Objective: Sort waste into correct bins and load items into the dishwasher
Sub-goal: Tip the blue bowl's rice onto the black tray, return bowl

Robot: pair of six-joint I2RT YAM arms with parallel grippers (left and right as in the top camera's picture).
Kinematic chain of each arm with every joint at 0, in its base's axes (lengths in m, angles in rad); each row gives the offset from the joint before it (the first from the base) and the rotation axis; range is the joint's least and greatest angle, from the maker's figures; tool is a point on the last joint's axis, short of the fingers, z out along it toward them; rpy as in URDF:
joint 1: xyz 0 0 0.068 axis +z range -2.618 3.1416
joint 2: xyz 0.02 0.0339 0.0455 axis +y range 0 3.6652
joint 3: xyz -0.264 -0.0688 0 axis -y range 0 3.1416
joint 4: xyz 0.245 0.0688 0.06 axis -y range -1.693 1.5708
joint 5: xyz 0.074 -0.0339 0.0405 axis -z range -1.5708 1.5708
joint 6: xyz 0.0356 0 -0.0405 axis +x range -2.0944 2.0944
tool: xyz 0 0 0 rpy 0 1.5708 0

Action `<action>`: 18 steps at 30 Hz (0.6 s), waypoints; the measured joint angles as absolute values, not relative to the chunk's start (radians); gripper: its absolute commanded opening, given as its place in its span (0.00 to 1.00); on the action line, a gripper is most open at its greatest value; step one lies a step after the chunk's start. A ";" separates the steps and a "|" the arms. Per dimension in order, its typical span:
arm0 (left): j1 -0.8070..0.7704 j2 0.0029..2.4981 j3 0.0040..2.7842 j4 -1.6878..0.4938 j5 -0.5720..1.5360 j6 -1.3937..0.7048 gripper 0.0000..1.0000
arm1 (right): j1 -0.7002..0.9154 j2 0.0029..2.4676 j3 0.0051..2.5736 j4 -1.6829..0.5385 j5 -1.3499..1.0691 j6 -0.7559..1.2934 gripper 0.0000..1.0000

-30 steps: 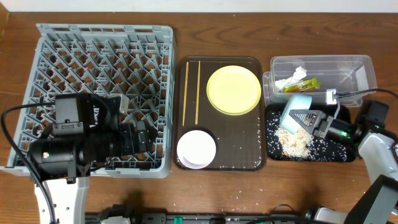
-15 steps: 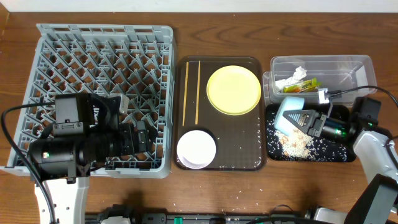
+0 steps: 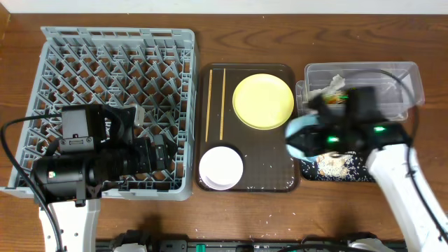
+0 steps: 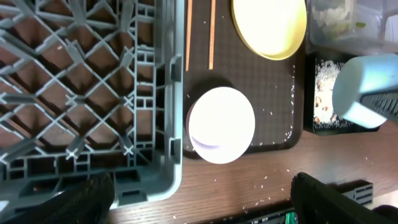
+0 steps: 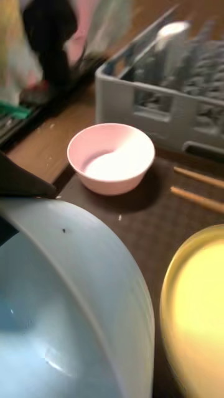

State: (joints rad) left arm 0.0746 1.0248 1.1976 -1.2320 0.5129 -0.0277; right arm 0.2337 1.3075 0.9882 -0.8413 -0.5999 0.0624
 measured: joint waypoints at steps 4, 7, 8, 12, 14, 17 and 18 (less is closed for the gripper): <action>0.075 1.025 1.198 -1.227 0.513 -0.028 0.92 | 0.507 1.354 0.993 -0.783 -0.339 0.150 0.01; 0.075 1.025 1.198 -1.226 0.513 -0.028 0.92 | 0.653 1.477 0.992 -0.764 -0.176 0.218 0.27; 0.075 1.025 1.198 -1.225 0.513 -0.028 0.92 | 0.668 1.500 0.990 -0.765 -0.155 0.230 0.40; 0.075 1.025 1.198 -1.204 0.513 -0.027 0.89 | 0.709 1.563 0.986 -0.751 -0.069 0.272 0.52; 0.075 1.025 1.198 -1.179 0.513 -0.030 0.89 | 0.703 1.556 0.994 -0.752 -0.054 0.282 0.56; 0.059 1.026 1.198 -1.100 0.510 -0.037 0.88 | 0.671 1.522 1.046 -0.757 -0.042 0.308 0.61; 0.049 1.028 1.198 -1.080 0.510 -0.041 0.88 | 0.656 1.505 1.065 -0.757 -0.040 0.316 0.62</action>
State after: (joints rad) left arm 0.0486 1.0283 1.1976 -1.0801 0.5098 -0.0406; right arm 0.6563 1.5055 1.0645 -0.7574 -0.0399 0.3161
